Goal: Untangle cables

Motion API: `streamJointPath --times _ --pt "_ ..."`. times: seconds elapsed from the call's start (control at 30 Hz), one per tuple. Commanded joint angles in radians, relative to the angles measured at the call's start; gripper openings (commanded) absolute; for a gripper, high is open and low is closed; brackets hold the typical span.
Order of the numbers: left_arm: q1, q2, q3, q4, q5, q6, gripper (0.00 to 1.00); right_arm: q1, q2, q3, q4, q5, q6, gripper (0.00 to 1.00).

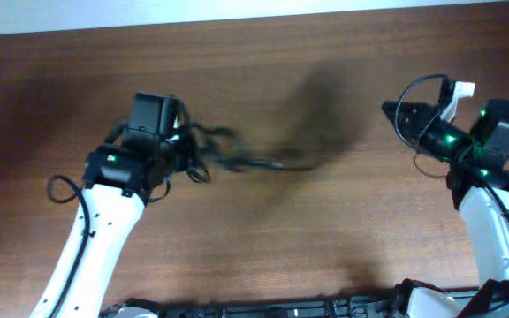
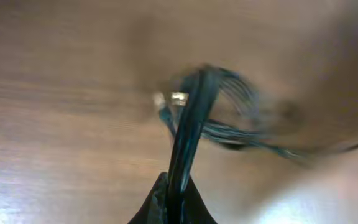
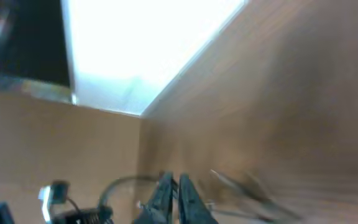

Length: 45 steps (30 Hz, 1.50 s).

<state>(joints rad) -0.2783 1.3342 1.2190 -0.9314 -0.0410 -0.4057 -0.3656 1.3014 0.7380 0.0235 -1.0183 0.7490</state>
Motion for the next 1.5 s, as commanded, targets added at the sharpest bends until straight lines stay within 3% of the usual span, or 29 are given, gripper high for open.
streamJointPath --times 0.0,0.03,0.1,0.13,0.2,0.23,0.3,0.47,0.57,0.63,0.67,0.7,0.73,0.77,0.83,0.9,0.93,0.97,1.07,1.1,1.13,1.17,1.2,1.23,1.27,1.33,1.4,1.43,1.47 --pt "0.013 -0.014 0.001 0.075 -0.076 -0.091 0.00 -0.006 -0.012 -0.004 -0.155 0.087 -0.196 0.10" --pt "0.013 -0.014 0.001 0.111 0.019 -0.057 0.00 -0.006 -0.012 -0.004 -0.209 0.125 -0.196 0.22" --pt "0.013 -0.014 0.001 0.213 0.637 0.442 0.00 0.003 -0.005 -0.005 -0.275 0.144 -0.253 0.39" --pt "0.013 -0.014 0.001 0.212 0.760 0.545 0.07 0.014 0.000 -0.006 -0.283 0.145 -0.278 0.41" --pt "0.013 -0.014 -0.002 0.192 0.674 0.550 0.11 0.047 0.004 -0.006 -0.282 0.146 -0.290 0.45" --pt "0.013 -0.014 -0.005 0.174 0.640 0.550 0.00 0.059 0.004 -0.006 -0.282 0.159 -0.290 0.46" --pt "0.013 -0.014 -0.006 0.119 0.640 0.558 0.00 0.092 0.004 -0.006 -0.282 0.167 -0.289 0.51" --pt "0.013 0.004 -0.007 0.108 0.612 0.557 0.41 0.243 0.014 -0.006 -0.284 0.271 -0.289 0.56" --pt "0.013 0.082 -0.008 0.130 0.506 0.556 0.89 0.295 0.014 -0.006 -0.299 0.343 -0.289 0.57" --pt "0.013 0.192 -0.008 0.201 0.507 0.319 0.90 0.301 0.014 -0.006 -0.335 0.374 -0.289 0.57" --pt "0.013 0.233 -0.008 0.224 0.512 0.134 0.90 0.301 0.014 -0.006 -0.343 0.393 -0.289 0.57" --pt "0.013 0.286 -0.008 0.238 0.544 -0.147 0.99 0.301 0.014 -0.006 -0.350 0.407 -0.289 0.57" --pt "0.013 0.339 -0.008 0.240 0.626 -0.404 0.99 0.301 0.014 -0.006 -0.351 0.406 -0.289 0.57" --pt "0.012 0.388 -0.008 0.243 0.737 -0.578 0.99 0.301 0.014 -0.006 -0.350 0.407 -0.289 0.58" --pt "-0.010 0.435 -0.008 0.243 0.805 -0.823 0.99 0.301 0.014 -0.006 -0.351 0.418 -0.289 0.58" --pt "-0.056 0.441 -0.008 0.243 0.662 -1.093 0.99 0.301 0.014 -0.006 -0.354 0.433 -0.289 0.58" --pt "-0.088 0.441 -0.008 0.243 0.518 -1.219 0.93 0.301 0.014 -0.006 -0.359 0.433 -0.289 0.58" --pt "-0.128 0.441 -0.008 0.288 0.351 -1.340 0.79 0.301 0.014 -0.006 -0.370 0.433 -0.289 0.58" --pt "-0.191 0.490 -0.008 0.472 0.277 -1.344 0.77 0.301 0.014 -0.006 -0.401 0.433 -0.289 0.58" --pt "-0.199 0.524 -0.008 0.496 0.259 -1.344 0.72 0.301 0.014 -0.006 -0.414 0.433 -0.289 0.58" --pt "-0.201 0.552 -0.008 0.505 0.232 -1.344 0.53 0.301 0.014 -0.006 -0.431 0.433 -0.289 0.58" --pt "-0.193 0.579 -0.008 0.534 0.201 -1.197 0.17 0.301 0.014 -0.006 -0.446 0.432 -0.289 0.58" --pt "-0.175 0.577 -0.006 0.602 0.219 -0.979 0.04 0.301 0.014 -0.006 -0.455 0.432 -0.289 0.58" --pt "-0.143 0.565 0.002 0.742 0.359 -0.573 0.00 0.301 0.014 -0.006 -0.463 0.431 -0.289 0.58" --pt "-0.112 0.546 0.014 0.813 0.520 -0.311 0.00 0.301 0.014 -0.006 -0.462 0.415 -0.289 0.58" --pt "-0.036 0.435 0.033 0.728 0.836 0.171 0.00 0.299 0.014 -0.006 -0.377 0.303 -0.291 0.58" --pt "0.000 0.356 0.033 0.577 0.895 0.357 0.00 0.299 0.014 -0.006 -0.275 0.177 -0.351 0.65" --pt "0.018 0.292 0.033 0.438 1.024 0.542 0.00 0.299 0.014 -0.006 -0.187 0.085 -0.388 0.66" --pt "0.026 0.252 0.033 0.363 1.108 0.635 0.00 0.301 0.014 -0.006 -0.137 0.071 -0.387 0.66"
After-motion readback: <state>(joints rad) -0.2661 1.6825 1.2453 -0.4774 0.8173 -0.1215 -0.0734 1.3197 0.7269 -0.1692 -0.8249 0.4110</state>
